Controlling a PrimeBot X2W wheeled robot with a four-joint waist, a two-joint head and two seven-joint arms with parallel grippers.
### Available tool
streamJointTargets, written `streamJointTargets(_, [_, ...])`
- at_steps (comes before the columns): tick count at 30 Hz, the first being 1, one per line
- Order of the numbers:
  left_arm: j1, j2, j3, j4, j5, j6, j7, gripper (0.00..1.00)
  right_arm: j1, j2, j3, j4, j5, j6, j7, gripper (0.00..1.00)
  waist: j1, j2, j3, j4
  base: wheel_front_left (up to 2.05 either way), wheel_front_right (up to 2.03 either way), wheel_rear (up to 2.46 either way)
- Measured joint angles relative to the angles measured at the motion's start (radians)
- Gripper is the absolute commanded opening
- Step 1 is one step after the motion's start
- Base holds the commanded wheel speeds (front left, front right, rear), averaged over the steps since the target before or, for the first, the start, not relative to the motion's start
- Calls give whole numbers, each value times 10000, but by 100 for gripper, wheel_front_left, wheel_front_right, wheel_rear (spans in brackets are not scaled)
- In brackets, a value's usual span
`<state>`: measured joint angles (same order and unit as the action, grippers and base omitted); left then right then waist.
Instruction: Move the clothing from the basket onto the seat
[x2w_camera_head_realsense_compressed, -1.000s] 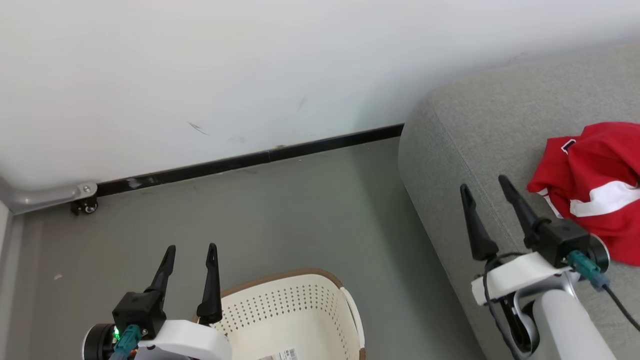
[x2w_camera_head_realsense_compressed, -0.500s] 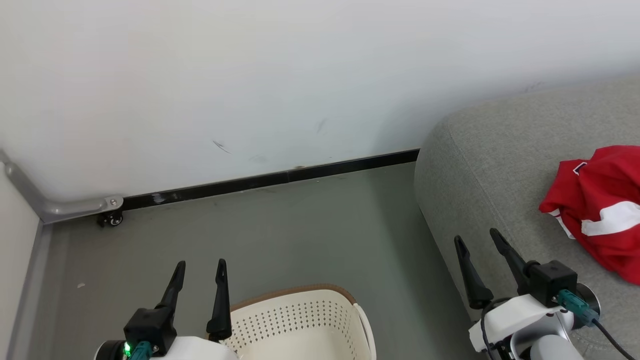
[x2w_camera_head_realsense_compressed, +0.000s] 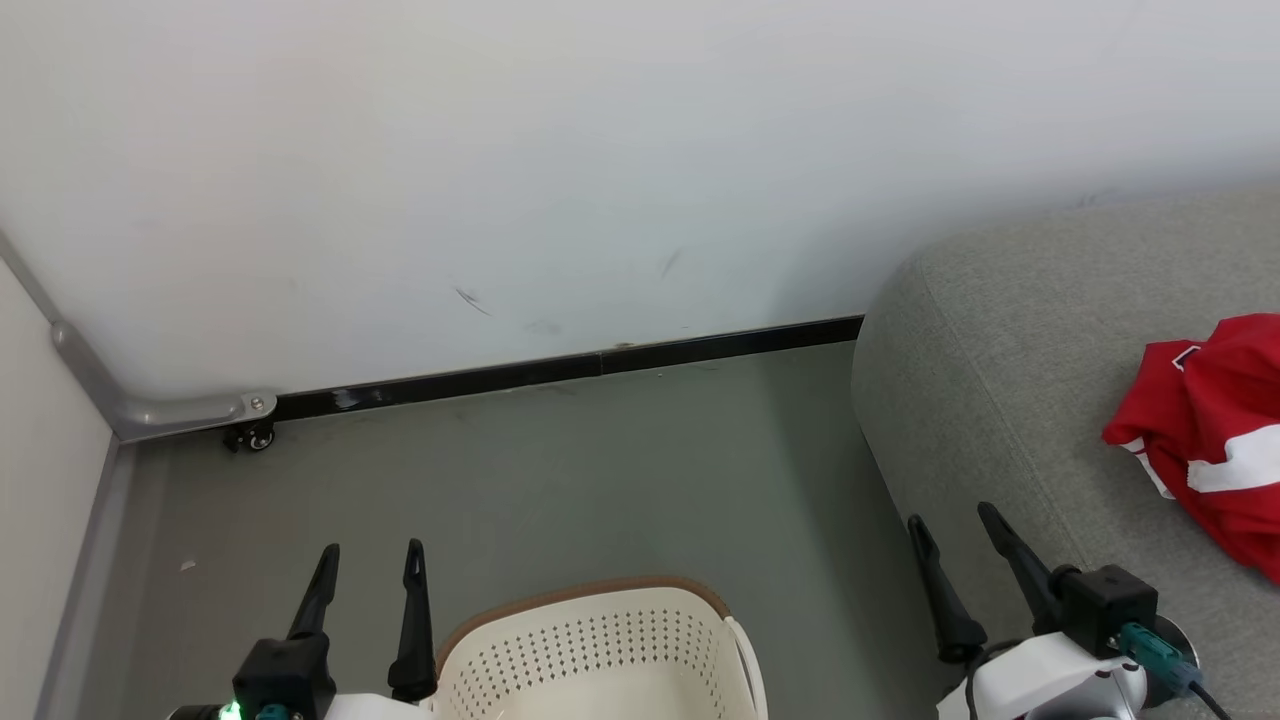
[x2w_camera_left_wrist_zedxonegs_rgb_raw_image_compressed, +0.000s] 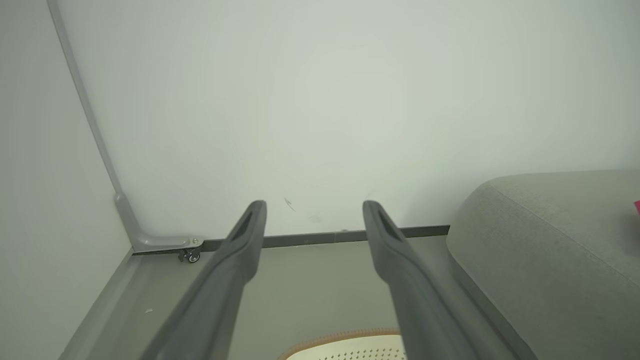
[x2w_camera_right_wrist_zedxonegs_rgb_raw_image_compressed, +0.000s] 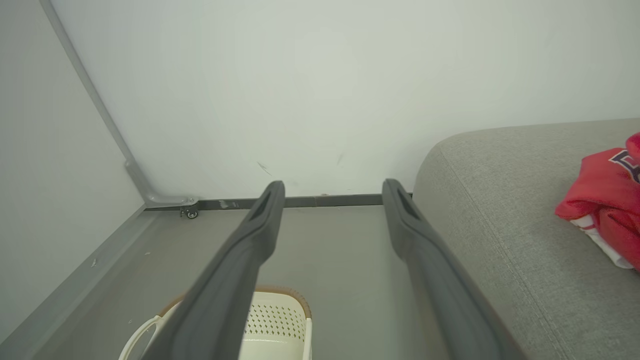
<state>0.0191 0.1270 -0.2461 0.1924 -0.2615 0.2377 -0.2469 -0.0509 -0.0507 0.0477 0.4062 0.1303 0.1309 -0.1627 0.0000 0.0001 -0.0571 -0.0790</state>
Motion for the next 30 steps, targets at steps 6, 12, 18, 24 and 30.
streamJointTargets(6, [1,184,155,52,180,90,0,100,135,10,134,-270,205,0,75,100,0,-1,35,101,0,0,0])
streamJointTargets(12, [0,261,339,173,199,190,0,100,162,15,190,-497,221,0,96,100,0,-1,72,150,0,0,0])
streamJointTargets(18, [-1,261,355,228,293,265,0,100,314,17,140,-708,219,0,136,100,0,0,68,159,0,0,0])
streamJointTargets(24, [-4,257,326,265,385,263,0,100,331,17,86,-802,221,0,176,100,0,0,46,187,0,0,0])
streamJointTargets(30, [-10,320,320,370,543,261,0,100,509,19,117,-892,221,0,236,100,0,0,20,236,0,0,0])
